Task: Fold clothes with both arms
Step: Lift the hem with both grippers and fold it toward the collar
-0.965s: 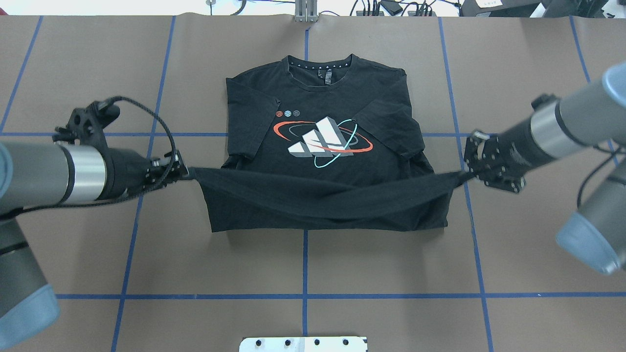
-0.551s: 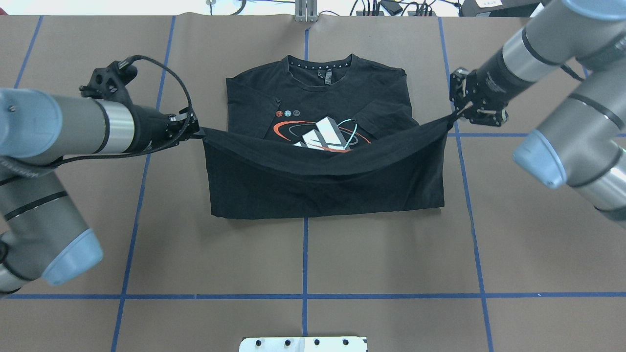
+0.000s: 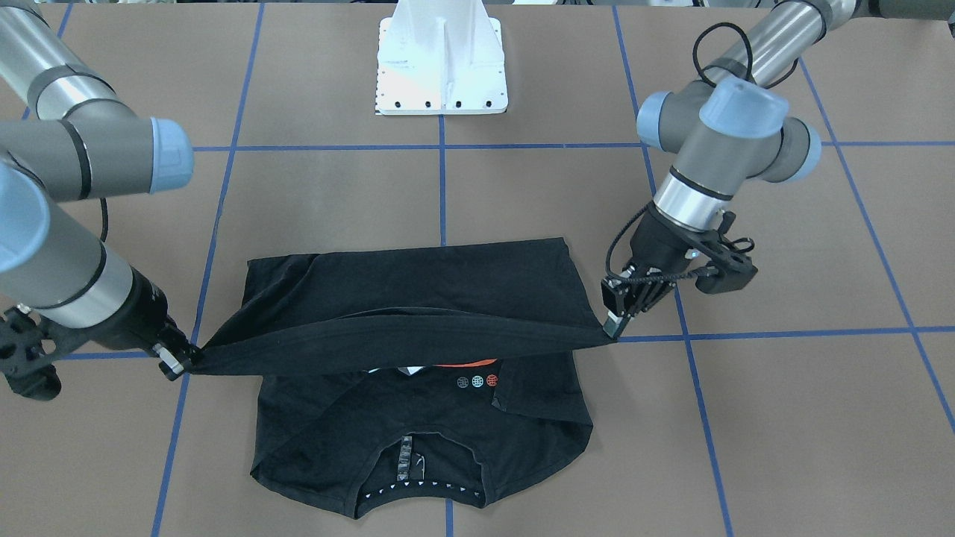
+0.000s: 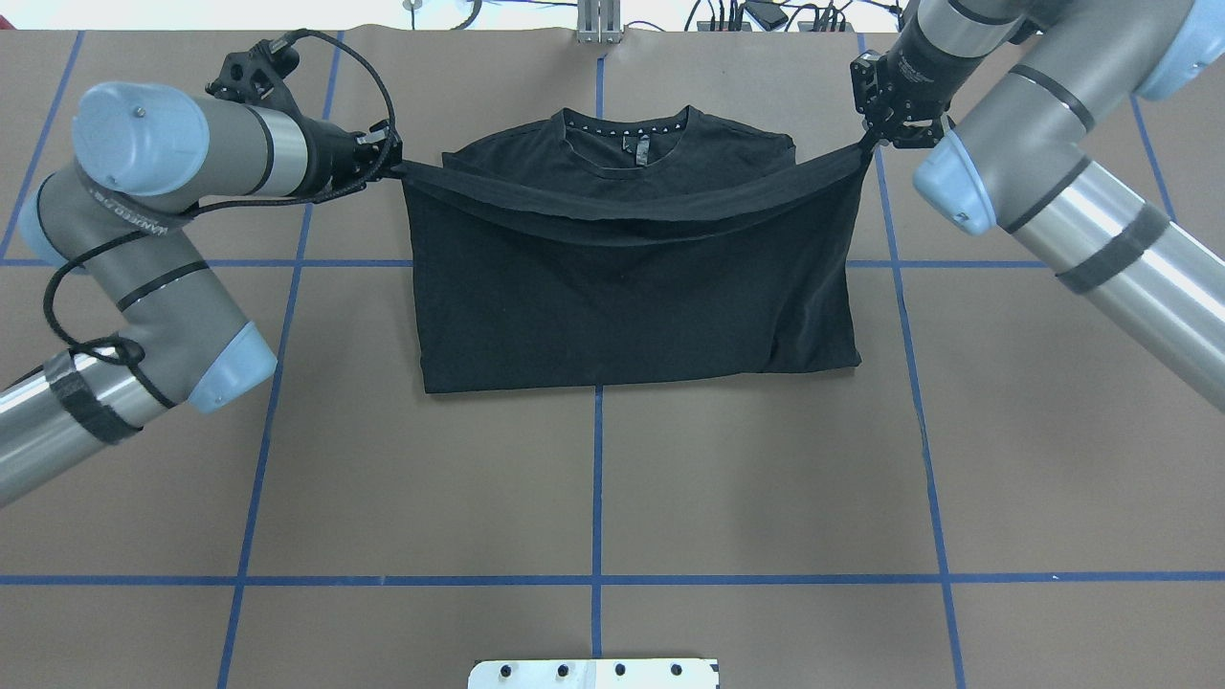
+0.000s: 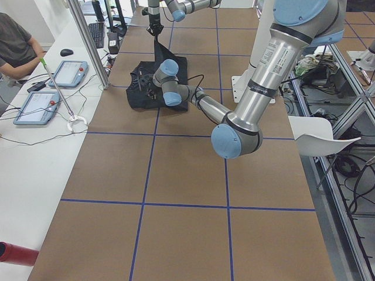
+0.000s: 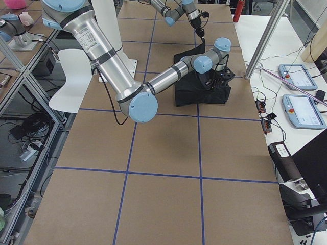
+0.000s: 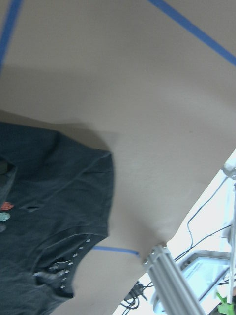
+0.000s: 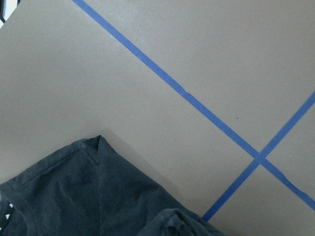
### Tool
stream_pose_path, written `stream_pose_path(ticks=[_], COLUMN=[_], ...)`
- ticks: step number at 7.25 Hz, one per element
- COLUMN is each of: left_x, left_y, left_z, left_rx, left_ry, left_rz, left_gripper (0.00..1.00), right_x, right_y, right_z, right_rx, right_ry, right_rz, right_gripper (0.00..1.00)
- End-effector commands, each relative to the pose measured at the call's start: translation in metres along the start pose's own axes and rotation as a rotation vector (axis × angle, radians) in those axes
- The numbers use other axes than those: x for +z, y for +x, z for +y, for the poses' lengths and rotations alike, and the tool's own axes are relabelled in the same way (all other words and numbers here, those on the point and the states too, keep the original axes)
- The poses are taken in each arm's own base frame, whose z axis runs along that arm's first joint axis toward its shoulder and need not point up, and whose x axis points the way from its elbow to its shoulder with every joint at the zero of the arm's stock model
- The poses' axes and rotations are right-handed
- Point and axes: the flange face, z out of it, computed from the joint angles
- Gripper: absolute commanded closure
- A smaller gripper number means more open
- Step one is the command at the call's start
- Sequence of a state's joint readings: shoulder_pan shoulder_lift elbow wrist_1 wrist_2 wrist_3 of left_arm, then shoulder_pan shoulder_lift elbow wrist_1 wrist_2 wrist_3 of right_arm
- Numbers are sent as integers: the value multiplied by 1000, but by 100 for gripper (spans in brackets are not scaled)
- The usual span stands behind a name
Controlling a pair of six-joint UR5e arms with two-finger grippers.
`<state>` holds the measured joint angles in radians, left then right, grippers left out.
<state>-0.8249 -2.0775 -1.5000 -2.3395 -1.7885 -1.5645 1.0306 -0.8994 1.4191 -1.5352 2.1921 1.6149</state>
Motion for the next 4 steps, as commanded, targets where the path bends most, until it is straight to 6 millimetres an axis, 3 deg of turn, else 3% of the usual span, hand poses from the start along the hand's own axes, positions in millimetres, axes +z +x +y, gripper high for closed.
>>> stream_pose_path(ticks=[1, 2, 3, 4], left_x=[39, 53, 60, 63], left_y=[-16, -13, -21, -23], left_z=[-31, -37, -39, -40], left_rx=[5, 3, 1, 1], left_ry=[46, 66, 73, 78], left_rz=[8, -2, -4, -5], left_gripper=[100, 100, 100, 71], right_x=[25, 35, 57, 80], right_y=[-23, -36, -37, -36], right_z=[-12, -7, -3, 3], right_rx=[-14, -37, -57, -81], right_ry=[66, 90, 94, 123], right_rz=[45, 30, 33, 36], right_gripper=[100, 100, 100, 94])
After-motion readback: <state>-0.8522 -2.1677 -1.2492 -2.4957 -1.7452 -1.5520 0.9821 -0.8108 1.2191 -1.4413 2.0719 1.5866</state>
